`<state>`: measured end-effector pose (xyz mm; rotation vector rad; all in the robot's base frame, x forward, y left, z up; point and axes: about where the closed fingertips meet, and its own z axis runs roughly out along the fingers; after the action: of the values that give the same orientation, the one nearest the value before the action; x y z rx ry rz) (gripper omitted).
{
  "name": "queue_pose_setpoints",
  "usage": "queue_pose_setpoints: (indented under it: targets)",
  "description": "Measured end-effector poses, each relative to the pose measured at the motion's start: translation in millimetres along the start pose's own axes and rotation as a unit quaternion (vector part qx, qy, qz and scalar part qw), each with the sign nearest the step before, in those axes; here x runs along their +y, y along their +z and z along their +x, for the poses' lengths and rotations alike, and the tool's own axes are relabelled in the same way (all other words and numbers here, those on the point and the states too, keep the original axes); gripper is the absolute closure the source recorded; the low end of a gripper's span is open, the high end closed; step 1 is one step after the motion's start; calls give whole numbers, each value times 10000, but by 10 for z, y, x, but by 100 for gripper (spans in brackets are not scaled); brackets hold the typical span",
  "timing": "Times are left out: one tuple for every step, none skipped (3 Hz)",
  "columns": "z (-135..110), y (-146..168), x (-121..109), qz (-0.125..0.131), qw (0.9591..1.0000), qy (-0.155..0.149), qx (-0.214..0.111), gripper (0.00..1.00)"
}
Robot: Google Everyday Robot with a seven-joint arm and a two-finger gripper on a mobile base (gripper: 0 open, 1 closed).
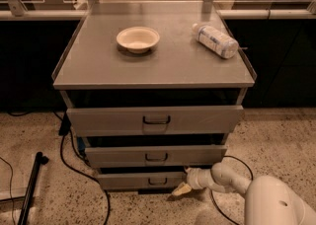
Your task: Open bottom drawer
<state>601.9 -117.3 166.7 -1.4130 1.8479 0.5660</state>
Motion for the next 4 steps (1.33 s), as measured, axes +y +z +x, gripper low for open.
queue_pose_setpoints:
  targets:
    - [0, 1, 1, -1, 10000, 0, 0, 47]
    - [0, 1, 1, -1, 10000, 0, 0, 70]
    - [-53, -73, -14, -1, 10000, 0, 0, 94]
    - [-85, -103, -19, 0, 10000, 0, 0, 100]
